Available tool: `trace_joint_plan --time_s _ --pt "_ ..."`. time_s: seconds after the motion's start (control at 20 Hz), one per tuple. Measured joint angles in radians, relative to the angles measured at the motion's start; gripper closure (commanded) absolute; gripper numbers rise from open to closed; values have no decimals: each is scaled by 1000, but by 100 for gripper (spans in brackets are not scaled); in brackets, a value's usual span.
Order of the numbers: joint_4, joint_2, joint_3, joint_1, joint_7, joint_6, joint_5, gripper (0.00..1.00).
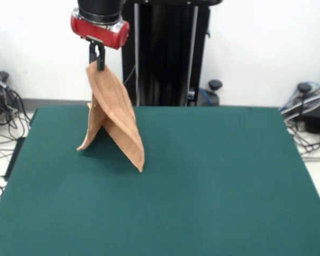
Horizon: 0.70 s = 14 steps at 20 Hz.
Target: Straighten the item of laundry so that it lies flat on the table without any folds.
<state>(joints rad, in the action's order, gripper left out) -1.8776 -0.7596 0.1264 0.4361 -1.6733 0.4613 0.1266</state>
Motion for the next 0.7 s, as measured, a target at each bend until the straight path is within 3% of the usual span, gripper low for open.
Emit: trace_joint_plan --time_s 0.2,0.45,0.7 --pt "-2 -11 -1 6 0 -74 89 100" --pt "-4 -49 14 -8 0 -311 286 100" --pt "24 -79 20 -69 0 -352 345 100"
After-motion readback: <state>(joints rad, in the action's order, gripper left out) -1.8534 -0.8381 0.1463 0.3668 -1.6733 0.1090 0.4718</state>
